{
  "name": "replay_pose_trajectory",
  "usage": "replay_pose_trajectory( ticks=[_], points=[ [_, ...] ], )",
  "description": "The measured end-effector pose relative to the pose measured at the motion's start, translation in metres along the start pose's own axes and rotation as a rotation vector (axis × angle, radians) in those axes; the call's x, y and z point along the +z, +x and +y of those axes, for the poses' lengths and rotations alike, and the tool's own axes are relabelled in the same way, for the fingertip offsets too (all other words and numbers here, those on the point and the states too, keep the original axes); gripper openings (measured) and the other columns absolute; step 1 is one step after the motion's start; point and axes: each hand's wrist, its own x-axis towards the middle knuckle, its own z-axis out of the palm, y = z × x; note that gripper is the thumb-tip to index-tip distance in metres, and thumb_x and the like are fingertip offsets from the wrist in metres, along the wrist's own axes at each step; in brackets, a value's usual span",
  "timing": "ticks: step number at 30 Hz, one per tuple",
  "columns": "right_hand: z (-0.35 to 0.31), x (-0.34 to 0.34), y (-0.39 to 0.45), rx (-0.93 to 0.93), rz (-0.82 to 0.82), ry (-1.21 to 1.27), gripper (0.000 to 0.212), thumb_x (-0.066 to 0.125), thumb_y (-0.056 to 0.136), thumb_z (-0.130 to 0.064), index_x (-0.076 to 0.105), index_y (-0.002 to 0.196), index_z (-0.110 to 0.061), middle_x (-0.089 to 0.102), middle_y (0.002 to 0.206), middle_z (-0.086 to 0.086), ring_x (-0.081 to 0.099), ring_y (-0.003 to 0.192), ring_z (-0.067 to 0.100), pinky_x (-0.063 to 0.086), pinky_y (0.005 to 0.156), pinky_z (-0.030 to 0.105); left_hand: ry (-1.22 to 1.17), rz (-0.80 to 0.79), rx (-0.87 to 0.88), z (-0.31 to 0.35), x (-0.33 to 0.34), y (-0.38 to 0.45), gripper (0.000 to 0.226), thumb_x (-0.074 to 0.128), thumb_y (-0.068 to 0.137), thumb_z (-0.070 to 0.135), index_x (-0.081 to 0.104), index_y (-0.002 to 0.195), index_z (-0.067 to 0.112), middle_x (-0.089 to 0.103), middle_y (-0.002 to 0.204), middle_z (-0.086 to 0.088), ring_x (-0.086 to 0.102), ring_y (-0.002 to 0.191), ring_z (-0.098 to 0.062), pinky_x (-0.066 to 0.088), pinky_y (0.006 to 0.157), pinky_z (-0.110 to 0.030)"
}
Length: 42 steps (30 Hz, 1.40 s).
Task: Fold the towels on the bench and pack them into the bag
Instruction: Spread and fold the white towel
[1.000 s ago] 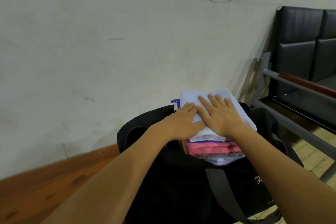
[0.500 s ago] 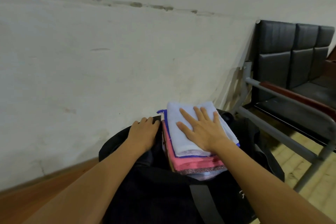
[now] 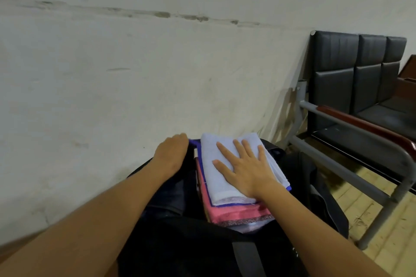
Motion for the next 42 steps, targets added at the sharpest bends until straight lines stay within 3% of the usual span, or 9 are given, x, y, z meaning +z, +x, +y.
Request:
replay_pose_trajectory(
  ticks=[6, 12, 18, 21, 24, 28, 32, 39, 42],
  points=[
    [-0.001, -0.003, 0.000, -0.005, -0.017, -0.006, 0.079, -0.004, 0.077, -0.082, -0.014, 0.150, -0.053, -0.005, 0.167, 0.002, -0.009, 0.153, 0.024, -0.009, 0.120, 0.057, -0.274, 0.328, 0.025, 0.006, -0.057, 0.027, 0.019, 0.035, 0.098, 0.004, 0.036, 0.080, 0.010, 0.048, 0.074, -0.007, 0.049, 0.069, -0.031, 0.031, 0.058, -0.037],
    [0.000, -0.002, 0.001, 0.002, -0.027, 0.001, 0.077, -0.004, 0.078, -0.083, -0.014, 0.149, -0.055, -0.006, 0.167, 0.002, -0.011, 0.153, 0.023, -0.009, 0.119, 0.057, -0.293, 0.581, 0.252, 0.014, -0.074, 0.010, 0.012, 0.052, 0.091, -0.004, 0.051, 0.081, 0.002, 0.050, 0.061, -0.007, 0.045, 0.050, -0.028, 0.039, 0.046, -0.041],
    [-0.001, 0.002, -0.005, 0.013, 0.163, 0.078, 0.082, 0.001, 0.080, -0.078, 0.013, 0.155, -0.047, 0.015, 0.165, 0.000, 0.005, 0.153, 0.021, -0.001, 0.121, 0.056, -0.046, 0.210, 0.272, -0.002, -0.034, -0.023, 0.021, 0.050, 0.097, 0.008, 0.036, 0.086, 0.020, 0.061, 0.081, -0.007, 0.054, 0.062, -0.029, 0.041, 0.057, -0.038],
    [0.001, 0.004, -0.005, 0.018, 0.279, 0.164, 0.080, 0.016, 0.085, -0.077, 0.033, 0.147, -0.029, 0.038, 0.154, -0.005, 0.028, 0.144, 0.018, 0.009, 0.121, 0.052, -0.023, 0.230, 0.312, -0.007, -0.020, -0.040, 0.019, 0.058, 0.095, 0.011, 0.043, 0.085, 0.018, 0.059, 0.075, -0.001, 0.045, 0.052, -0.023, 0.043, 0.050, -0.036],
    [0.003, 0.005, -0.005, 0.040, 0.350, 0.310, 0.075, 0.034, 0.087, -0.074, 0.030, 0.142, -0.023, 0.046, 0.138, -0.012, 0.051, 0.119, 0.015, 0.019, 0.118, 0.047, 0.006, 0.266, 0.388, -0.014, -0.015, -0.046, 0.035, 0.078, 0.077, 0.008, 0.046, 0.076, 0.020, 0.050, 0.060, 0.006, 0.035, 0.037, -0.021, 0.034, 0.035, -0.028],
    [0.004, 0.004, -0.007, 0.034, 0.311, 0.297, 0.086, 0.026, 0.084, -0.075, 0.016, 0.157, -0.030, 0.060, 0.126, -0.008, 0.053, 0.120, 0.010, 0.008, 0.123, 0.044, -0.065, 0.215, 0.437, -0.018, -0.016, -0.051, 0.007, 0.054, 0.097, 0.019, 0.061, 0.096, 0.019, 0.063, 0.085, 0.003, 0.062, 0.059, -0.027, 0.052, 0.052, -0.041],
    [0.004, 0.005, -0.004, 0.043, 0.319, 0.183, 0.090, 0.012, 0.082, -0.072, 0.036, 0.153, -0.022, 0.053, 0.142, 0.001, 0.040, 0.137, 0.014, 0.009, 0.121, 0.041, -0.230, 0.019, 0.304, -0.024, -0.038, -0.069, 0.031, 0.040, 0.103, 0.040, 0.052, 0.129, 0.028, 0.057, 0.114, 0.009, 0.062, 0.096, -0.019, 0.051, 0.080, -0.038],
    [0.005, 0.007, -0.005, 0.076, 0.398, 0.224, 0.059, 0.045, 0.096, -0.054, 0.050, 0.145, -0.022, 0.052, 0.132, 0.007, 0.044, 0.123, 0.022, 0.027, 0.112, 0.033, -0.608, 0.154, -0.388, -0.070, -0.026, -0.163, 0.030, 0.053, 0.099, 0.038, 0.049, 0.079, 0.016, 0.055, 0.067, 0.001, 0.050, 0.061, -0.015, 0.044, 0.060, -0.033],
    [0.004, 0.006, -0.007, 0.071, 0.401, 0.205, 0.059, 0.042, 0.097, -0.056, 0.051, 0.145, -0.022, 0.052, 0.123, 0.004, 0.045, 0.116, 0.020, 0.029, 0.108, 0.031, -0.732, -0.121, -0.528, -0.068, -0.008, -0.186, 0.040, 0.047, 0.097, 0.054, 0.054, 0.077, 0.020, 0.061, 0.071, 0.002, 0.060, 0.067, -0.017, 0.046, 0.059, -0.030]
  ],
)
